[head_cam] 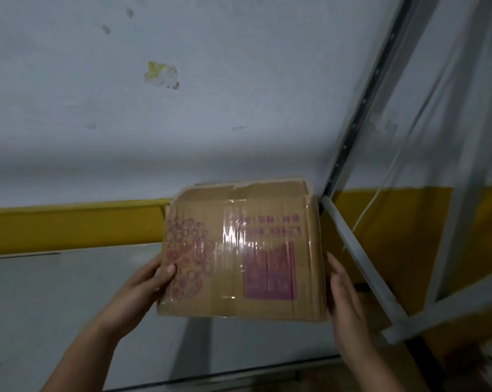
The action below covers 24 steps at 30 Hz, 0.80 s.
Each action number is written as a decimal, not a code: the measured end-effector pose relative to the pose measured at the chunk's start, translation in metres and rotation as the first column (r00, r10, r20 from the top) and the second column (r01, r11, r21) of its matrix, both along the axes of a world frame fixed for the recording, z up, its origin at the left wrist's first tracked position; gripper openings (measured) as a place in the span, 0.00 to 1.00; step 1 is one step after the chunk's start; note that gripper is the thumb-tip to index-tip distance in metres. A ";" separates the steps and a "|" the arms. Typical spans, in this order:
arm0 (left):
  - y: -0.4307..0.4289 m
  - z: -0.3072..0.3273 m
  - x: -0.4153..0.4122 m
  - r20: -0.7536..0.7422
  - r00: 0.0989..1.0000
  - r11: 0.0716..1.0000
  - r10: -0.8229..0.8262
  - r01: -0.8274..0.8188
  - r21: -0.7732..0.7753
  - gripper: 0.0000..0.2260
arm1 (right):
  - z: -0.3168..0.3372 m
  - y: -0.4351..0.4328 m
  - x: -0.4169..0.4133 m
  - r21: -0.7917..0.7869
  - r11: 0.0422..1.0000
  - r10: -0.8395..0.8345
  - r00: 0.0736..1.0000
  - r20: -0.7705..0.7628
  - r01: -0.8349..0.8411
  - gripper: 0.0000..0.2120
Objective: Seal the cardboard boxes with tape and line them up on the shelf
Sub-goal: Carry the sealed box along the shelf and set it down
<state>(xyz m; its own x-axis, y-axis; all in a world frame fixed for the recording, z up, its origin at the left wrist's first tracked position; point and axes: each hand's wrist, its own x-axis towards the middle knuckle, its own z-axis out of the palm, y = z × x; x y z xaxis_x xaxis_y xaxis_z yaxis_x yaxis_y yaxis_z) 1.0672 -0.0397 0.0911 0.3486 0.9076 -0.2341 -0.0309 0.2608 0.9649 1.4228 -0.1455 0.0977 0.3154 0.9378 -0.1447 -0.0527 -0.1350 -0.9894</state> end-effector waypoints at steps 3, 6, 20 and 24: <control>0.000 -0.010 0.005 -0.071 0.997 0.995 -0.028 0.034 0.095 0.22 | 0.011 -0.001 -0.003 -0.018 0.998 0.058 0.998 0.034 -0.057 0.49; 0.013 -0.027 0.021 -0.210 0.978 0.974 -0.021 0.066 0.214 0.26 | 0.002 -0.008 -0.001 -0.073 0.997 0.035 0.990 0.140 -0.025 0.50; 0.101 -0.102 0.154 0.105 0.990 0.972 0.099 -0.074 -0.221 0.20 | -0.096 -0.032 -0.032 -0.267 0.935 -0.227 0.973 0.049 0.232 0.42; 0.095 -0.114 0.173 0.089 0.996 0.982 0.024 -0.006 -0.189 0.18 | -0.102 -0.037 -0.029 -0.363 0.863 -0.368 0.929 0.022 0.351 0.28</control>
<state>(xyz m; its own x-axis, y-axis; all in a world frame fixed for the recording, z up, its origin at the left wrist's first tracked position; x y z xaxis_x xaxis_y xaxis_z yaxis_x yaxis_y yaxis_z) 1.2398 0.0558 -0.0233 0.3629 0.8557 -0.3690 -0.1213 0.4360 0.8917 1.3939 -0.1823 -0.0044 0.6054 0.6438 -0.4680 -0.2098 -0.4382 -0.8741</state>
